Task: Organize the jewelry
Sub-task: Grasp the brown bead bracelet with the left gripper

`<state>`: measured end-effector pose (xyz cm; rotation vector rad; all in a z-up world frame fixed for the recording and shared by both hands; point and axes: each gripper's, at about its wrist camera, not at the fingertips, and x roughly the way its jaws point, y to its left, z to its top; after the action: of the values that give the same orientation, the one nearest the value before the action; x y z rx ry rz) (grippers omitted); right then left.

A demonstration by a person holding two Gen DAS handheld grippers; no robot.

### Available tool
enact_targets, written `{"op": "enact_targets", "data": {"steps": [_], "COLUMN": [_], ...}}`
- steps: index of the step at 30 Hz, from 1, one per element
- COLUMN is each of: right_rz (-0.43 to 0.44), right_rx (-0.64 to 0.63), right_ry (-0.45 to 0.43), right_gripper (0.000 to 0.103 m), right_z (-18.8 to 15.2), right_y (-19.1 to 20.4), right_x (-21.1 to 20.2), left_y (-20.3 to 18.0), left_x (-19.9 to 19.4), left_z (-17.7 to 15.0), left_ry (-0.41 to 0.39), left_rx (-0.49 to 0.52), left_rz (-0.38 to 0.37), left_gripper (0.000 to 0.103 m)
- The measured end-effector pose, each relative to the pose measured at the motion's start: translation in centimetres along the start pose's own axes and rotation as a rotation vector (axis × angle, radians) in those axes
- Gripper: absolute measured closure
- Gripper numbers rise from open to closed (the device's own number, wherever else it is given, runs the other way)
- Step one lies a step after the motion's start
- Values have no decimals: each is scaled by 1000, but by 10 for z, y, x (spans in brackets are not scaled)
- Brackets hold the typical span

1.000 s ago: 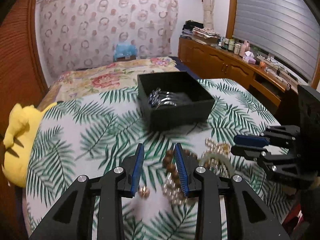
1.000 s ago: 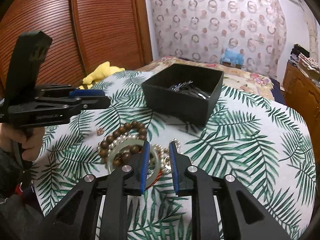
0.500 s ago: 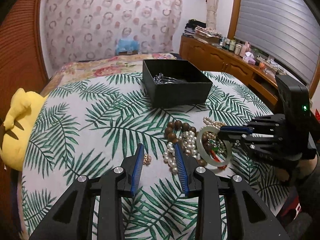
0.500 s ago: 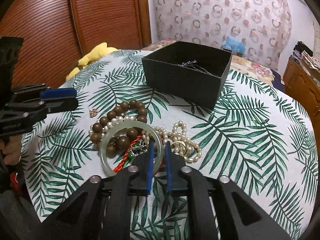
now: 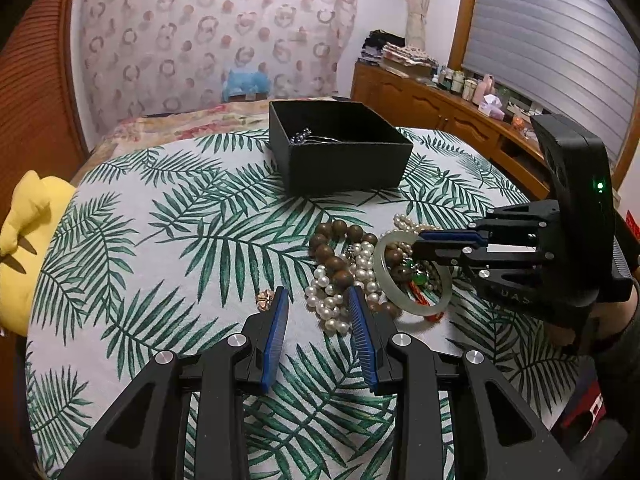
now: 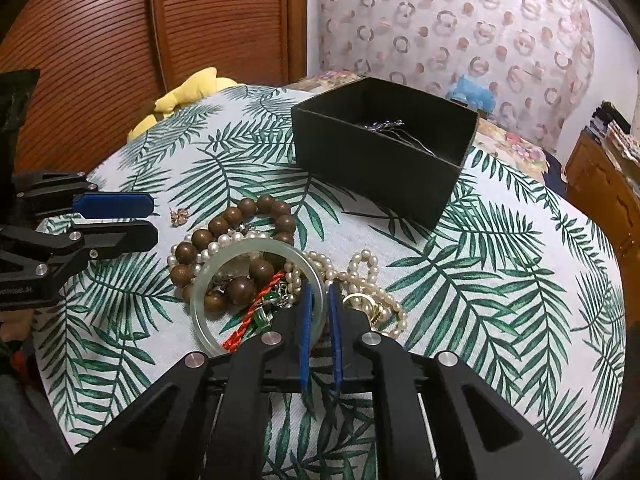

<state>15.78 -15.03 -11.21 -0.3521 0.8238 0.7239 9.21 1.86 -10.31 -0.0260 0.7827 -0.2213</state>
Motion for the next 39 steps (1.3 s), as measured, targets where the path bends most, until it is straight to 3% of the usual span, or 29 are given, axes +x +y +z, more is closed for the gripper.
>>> {"op": "enact_targets", "data": {"steps": [4, 9, 15, 36, 37, 39], "right_rz": [-5, -6, -38, -23, -21, -21], "right_rx": [-7, 38, 53, 104, 105, 105], "right_ry": [-14, -108, -158, -160, -160, -160], "right_gripper": [95, 95, 95, 94, 94, 94], "right_z": [-1, -1, -1, -17, -18, -19], "right_y": [0, -6, -15, -26, -26, -26], "right_x": [-3, -29, -51, -56, -56, -56], "left_y": [0, -1, 0, 15, 15, 13], "left_x": [1, 3, 11, 56, 57, 57], "left_z": [0, 2, 8, 29, 30, 31], "left_ry": [1, 3, 11, 89, 88, 87], "left_rx": [1, 1, -4, -104, -103, -99], "left_rz": [-4, -14, -36, -96, -93, -105], "left_gripper": [73, 73, 73, 74, 75, 86]}}
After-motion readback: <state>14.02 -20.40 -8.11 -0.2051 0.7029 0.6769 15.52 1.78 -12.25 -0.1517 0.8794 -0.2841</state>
